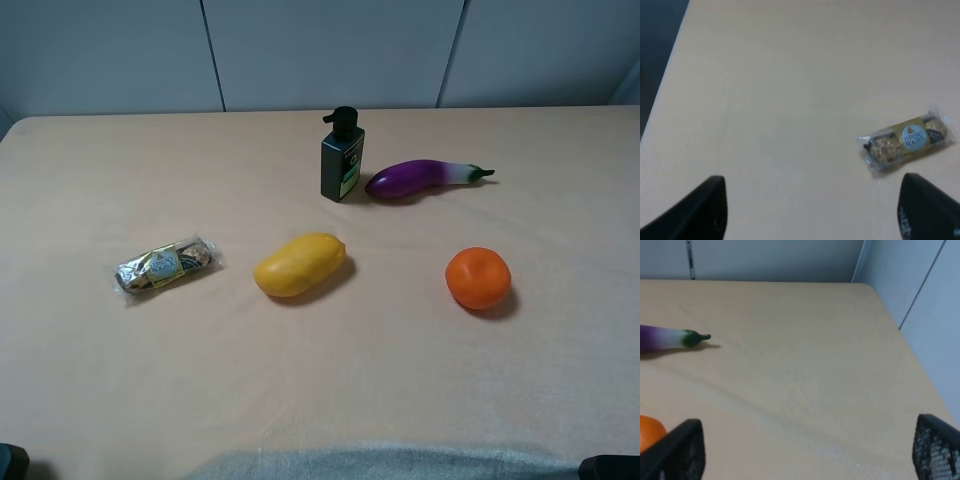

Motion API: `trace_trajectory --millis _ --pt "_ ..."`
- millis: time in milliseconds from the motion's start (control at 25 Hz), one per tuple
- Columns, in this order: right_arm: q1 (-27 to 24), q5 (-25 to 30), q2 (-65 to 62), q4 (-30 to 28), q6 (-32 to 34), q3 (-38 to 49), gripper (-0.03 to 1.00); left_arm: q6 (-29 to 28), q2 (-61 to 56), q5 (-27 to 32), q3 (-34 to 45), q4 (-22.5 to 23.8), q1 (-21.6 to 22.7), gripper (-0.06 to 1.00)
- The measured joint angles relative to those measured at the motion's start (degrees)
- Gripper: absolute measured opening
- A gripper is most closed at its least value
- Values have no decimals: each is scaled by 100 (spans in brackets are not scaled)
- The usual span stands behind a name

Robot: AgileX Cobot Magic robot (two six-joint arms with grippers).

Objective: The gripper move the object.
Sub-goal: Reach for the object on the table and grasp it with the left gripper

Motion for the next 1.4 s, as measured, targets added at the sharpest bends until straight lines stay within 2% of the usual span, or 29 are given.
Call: trace_trajectory --millis 1200,1400 --pt "0 0 0 0 0 0 63 0 0 -4 0 0 0 76" --pt "0 0 0 0 0 0 63 14 738 -12 -142 0 0 76"
